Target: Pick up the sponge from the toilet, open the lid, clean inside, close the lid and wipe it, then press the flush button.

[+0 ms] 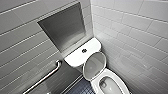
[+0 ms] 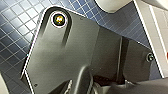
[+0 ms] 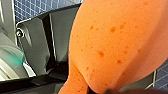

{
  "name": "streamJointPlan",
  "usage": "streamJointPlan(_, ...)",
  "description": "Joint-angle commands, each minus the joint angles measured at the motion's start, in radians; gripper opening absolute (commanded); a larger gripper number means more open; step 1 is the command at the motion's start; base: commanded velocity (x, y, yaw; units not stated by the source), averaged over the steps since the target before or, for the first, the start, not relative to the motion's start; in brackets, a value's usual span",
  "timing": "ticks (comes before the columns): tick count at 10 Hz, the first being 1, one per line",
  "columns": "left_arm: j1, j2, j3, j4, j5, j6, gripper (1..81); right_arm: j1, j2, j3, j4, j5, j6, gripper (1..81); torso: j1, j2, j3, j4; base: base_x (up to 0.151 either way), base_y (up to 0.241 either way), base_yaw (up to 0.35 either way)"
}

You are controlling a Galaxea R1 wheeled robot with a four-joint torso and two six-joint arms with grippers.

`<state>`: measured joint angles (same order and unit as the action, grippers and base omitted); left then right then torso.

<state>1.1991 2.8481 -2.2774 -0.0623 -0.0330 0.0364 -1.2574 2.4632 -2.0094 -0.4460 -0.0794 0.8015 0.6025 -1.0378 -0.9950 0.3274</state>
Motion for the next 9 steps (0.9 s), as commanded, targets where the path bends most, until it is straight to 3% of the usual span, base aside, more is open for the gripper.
streamJointPlan(1,-0.014,-0.027,0.018,-0.013,0.074,0.000,81.1,-0.046,0.010,0.002,-0.014,-0.045,-0.013,1.0,-0.063,0.097,0.000,0.000,0.000,0.000,0.000)
streamJointPlan(6,-0.114,-0.039,0.099,-0.022,0.085,-0.004,81.1,-0.132,0.045,-0.107,-0.023,0.016,-0.027,1.0,-0.179,0.275,0.001,0.000,0.000,0.000,0.000)
streamJointPlan(7,-0.120,-0.045,0.113,-0.022,0.087,-0.003,81.1,-0.141,0.052,-0.110,-0.028,0.016,-0.027,1.0,-0.201,0.311,0.100,0.000,0.000,0.000,0.000)
streamJointPlan(8,-0.121,-0.056,0.131,-0.020,0.081,-0.004,81.1,-0.146,0.061,-0.117,-0.031,0.016,-0.027,1.0,-0.157,0.243,0.103,0.000,0.000,0.000,0.000)
streamJointPlan(9,-0.131,-0.059,0.144,-0.020,0.074,-0.004,81.1,-0.152,0.073,-0.121,-0.039,0.016,-0.027,1.0,-0.162,0.251,0.116,0.000,0.275,0.000,0.000)
